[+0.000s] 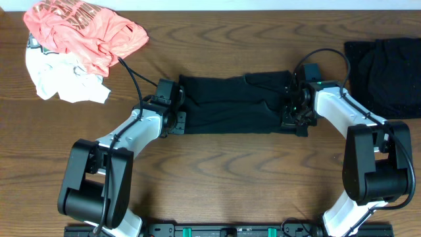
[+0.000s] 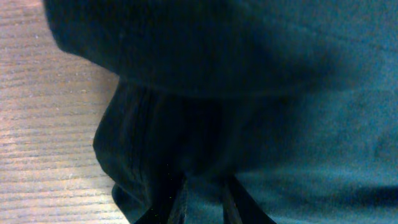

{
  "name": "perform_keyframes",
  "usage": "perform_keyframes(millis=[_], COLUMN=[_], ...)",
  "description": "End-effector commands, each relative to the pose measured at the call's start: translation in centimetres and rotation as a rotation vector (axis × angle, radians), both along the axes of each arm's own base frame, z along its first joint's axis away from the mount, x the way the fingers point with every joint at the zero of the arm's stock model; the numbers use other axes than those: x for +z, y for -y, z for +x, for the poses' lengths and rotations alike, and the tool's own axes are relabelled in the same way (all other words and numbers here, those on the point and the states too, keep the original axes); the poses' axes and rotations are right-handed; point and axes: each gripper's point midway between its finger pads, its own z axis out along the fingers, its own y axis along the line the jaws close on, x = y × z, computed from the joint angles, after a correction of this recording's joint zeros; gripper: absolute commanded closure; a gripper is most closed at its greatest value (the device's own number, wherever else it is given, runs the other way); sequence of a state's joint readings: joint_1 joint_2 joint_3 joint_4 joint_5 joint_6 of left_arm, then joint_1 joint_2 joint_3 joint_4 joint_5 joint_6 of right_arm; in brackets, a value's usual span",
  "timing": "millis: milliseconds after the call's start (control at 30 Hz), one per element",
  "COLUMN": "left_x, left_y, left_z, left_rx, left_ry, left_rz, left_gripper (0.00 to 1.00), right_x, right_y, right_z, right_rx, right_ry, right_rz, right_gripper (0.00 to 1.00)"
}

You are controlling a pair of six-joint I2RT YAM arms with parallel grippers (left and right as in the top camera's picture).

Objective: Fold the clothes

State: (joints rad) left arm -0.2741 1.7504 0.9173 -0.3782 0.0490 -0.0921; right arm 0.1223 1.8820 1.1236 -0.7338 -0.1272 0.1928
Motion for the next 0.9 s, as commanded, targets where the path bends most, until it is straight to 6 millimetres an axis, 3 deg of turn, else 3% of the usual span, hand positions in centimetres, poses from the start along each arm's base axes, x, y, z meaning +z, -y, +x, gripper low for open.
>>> perform_keyframes(millis=[0, 300, 633, 767, 867], left_x=[-2.8, -2.8, -0.5, 0.0, 0.2], left_y=[-1.0, -0.3, 1.7, 1.2, 1.1], left_z=[-2.9, -6.8, -10.2, -12.2, -12.6], left_rx=[-0.006, -0.017, -0.017, -0.005, -0.003], left_ry=[-0.133, -0.304, -0.503, -0.588, -0.604], left_rz=[0.048, -0.01, -0.127, -0.114, -0.109], left_gripper=[0.78, 0.78, 0.78, 0.78, 0.78], right_x=[-0.6, -0.3, 0.0, 0.2, 0.6], right_y=[0.8, -0.6, -1.4, -1.8, -1.9], right_z=[-1.5, -3.5, -4.9, -5.5, -5.4], right_rx=[-0.001, 0.028, 0.079, 0.098, 0.101], right_ry=[-0.061, -0.14, -0.189, -0.209, -0.202], right_rz=[-0.018, 0.068, 0.117, 0.146, 0.154], right_gripper=[0.98, 0.99, 0.99, 0.99, 0.99])
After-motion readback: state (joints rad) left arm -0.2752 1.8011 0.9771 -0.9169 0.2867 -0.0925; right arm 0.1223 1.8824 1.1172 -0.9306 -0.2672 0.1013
